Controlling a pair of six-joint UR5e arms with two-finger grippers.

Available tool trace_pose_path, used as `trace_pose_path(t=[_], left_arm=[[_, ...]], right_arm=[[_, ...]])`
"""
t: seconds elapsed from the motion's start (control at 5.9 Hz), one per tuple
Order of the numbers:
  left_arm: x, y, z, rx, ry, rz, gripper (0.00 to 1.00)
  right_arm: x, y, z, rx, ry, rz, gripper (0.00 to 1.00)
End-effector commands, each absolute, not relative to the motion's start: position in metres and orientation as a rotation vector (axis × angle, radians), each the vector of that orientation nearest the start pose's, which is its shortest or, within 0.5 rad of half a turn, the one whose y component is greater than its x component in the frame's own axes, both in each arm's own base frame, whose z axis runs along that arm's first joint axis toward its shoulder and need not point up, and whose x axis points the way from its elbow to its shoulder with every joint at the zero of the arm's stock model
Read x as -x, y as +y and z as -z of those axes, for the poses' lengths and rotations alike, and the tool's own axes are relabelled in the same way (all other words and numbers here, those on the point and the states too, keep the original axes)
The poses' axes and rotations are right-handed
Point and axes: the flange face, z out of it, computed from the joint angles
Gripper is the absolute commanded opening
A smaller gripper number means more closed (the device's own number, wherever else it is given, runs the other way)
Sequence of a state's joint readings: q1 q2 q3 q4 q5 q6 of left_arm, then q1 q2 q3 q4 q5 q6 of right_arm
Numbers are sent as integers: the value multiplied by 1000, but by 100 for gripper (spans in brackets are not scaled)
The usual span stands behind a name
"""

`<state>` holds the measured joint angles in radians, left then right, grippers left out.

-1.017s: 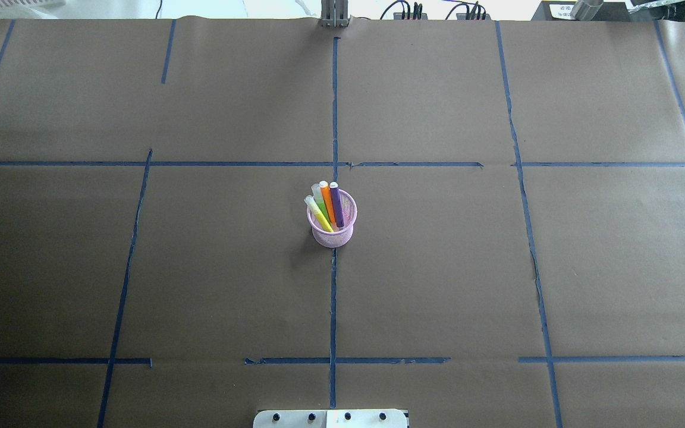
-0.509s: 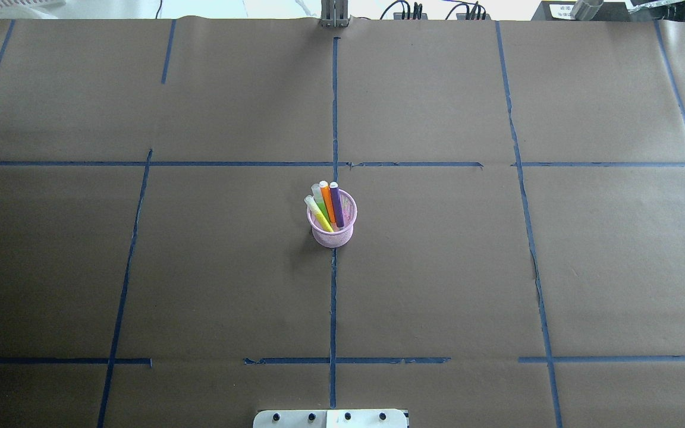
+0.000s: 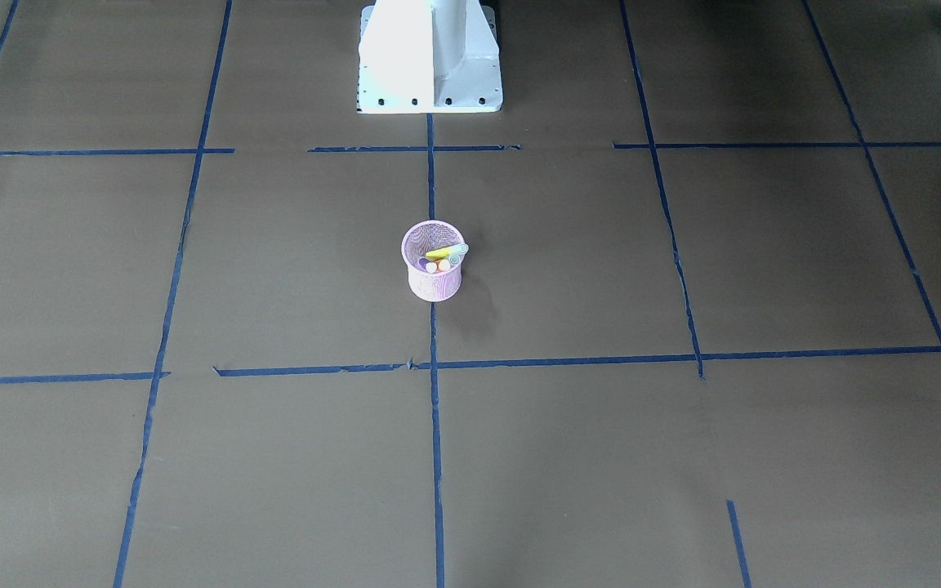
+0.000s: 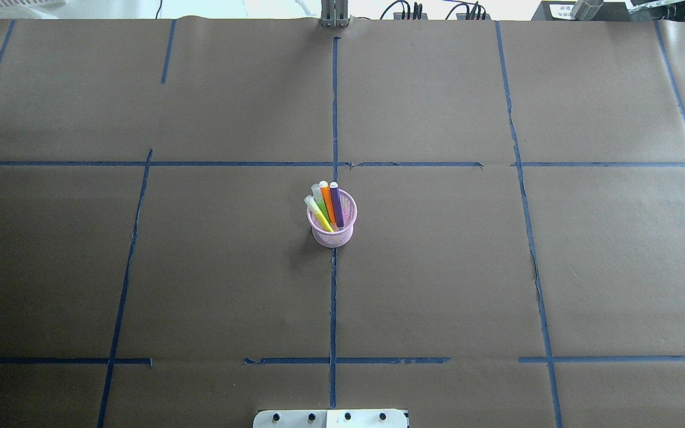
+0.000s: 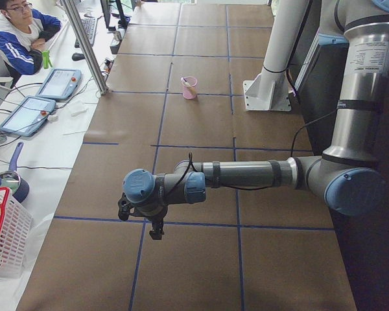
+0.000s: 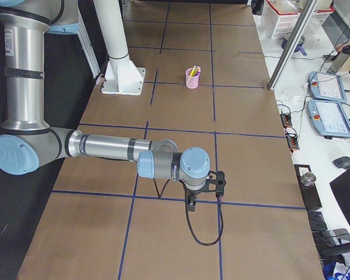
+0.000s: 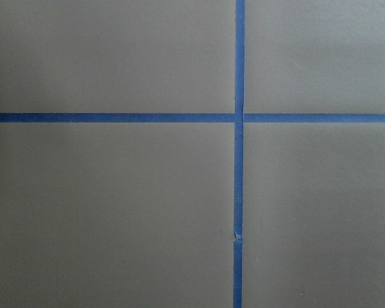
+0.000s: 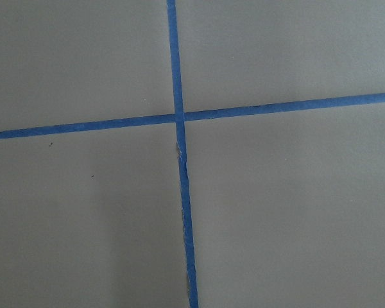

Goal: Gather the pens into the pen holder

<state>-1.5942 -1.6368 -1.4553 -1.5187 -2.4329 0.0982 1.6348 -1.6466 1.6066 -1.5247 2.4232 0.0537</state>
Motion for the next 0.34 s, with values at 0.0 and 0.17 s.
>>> trace_pose_path(t=[0.0, 0.17], left_arm=[[69, -511, -681, 44, 866, -26, 100], [70, -511, -681, 44, 864, -26, 100]], right_arm=[[-88, -456, -665, -15, -853, -106, 100], [-87, -456, -665, -15, -853, -103, 100]])
